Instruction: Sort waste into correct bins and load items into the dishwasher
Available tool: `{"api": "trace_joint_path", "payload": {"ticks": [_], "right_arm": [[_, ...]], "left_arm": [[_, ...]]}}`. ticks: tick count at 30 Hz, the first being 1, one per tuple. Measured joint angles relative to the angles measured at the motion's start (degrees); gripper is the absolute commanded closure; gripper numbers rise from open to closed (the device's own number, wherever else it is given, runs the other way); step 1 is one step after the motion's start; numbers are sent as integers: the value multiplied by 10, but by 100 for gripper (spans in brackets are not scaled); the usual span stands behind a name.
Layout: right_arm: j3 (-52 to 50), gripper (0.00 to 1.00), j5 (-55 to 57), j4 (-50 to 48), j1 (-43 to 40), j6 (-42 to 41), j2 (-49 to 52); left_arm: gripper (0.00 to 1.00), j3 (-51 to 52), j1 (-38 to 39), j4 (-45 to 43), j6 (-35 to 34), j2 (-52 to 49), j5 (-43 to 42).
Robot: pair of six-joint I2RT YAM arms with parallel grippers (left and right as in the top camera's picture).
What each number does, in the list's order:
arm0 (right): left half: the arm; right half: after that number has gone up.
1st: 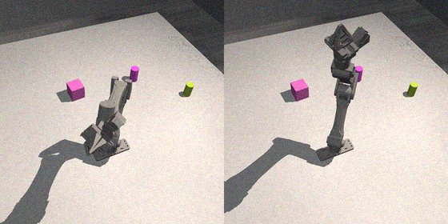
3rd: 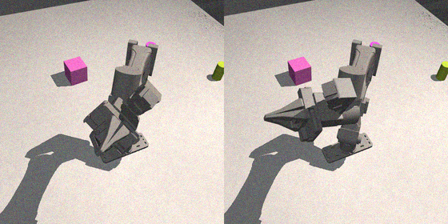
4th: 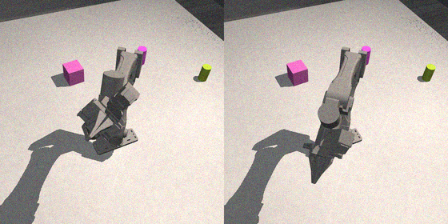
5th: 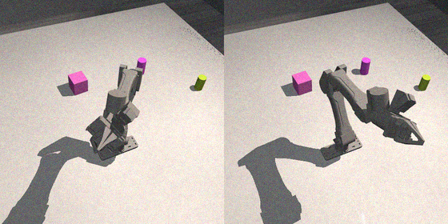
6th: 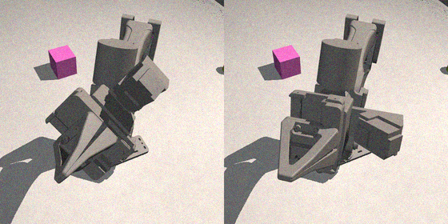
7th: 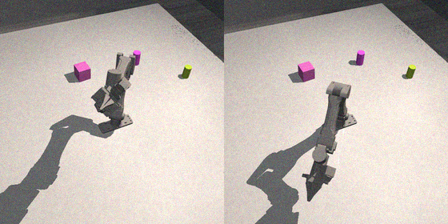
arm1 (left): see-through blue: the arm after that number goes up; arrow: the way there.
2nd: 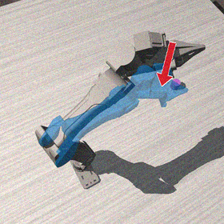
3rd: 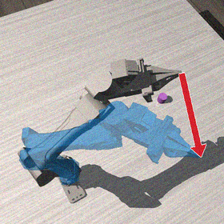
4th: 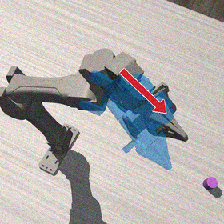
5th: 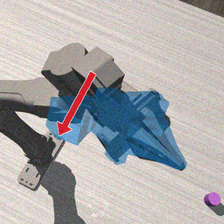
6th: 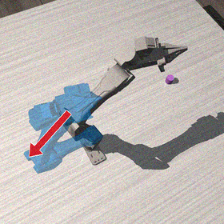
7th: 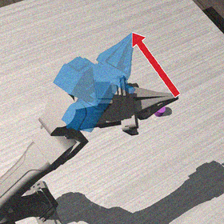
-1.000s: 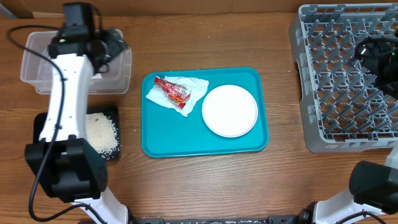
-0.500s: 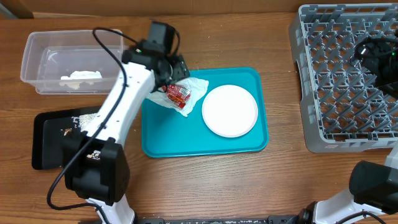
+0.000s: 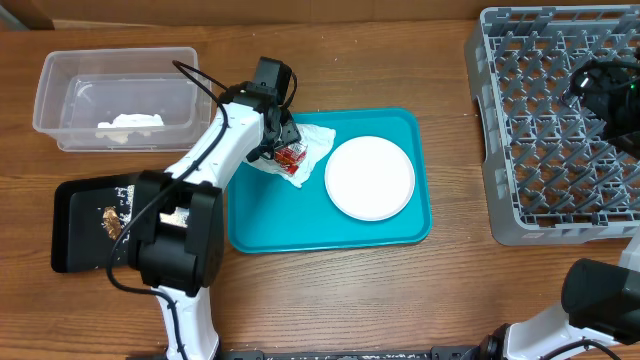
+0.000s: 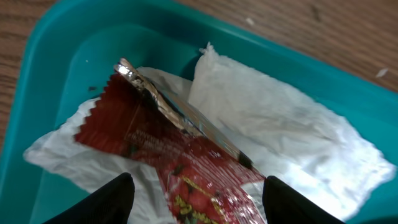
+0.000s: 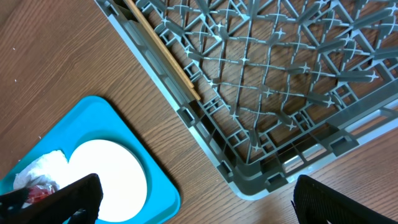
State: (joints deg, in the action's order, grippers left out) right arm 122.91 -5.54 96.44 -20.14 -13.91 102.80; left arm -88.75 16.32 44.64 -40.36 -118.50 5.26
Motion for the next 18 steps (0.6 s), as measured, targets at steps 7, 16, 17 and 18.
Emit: {"api": "trace_joint_path", "payload": {"ticks": [7, 16, 17, 18], "right_arm": [[0, 0, 0, 0, 0, 0, 0], [0, 0, 0, 0, 0, 0, 0], [0, 0, 0, 0, 0, 0, 0], [0, 0, 0, 0, 0, 0, 0]], "left_arm": [[39, 0, -14, -6, 0, -6, 10], [66, 0, -17, -15, -5, -24, 12], [71, 0, -17, -15, -5, -27, 12], [76, 0, -17, -15, -6, -30, 12]]}}
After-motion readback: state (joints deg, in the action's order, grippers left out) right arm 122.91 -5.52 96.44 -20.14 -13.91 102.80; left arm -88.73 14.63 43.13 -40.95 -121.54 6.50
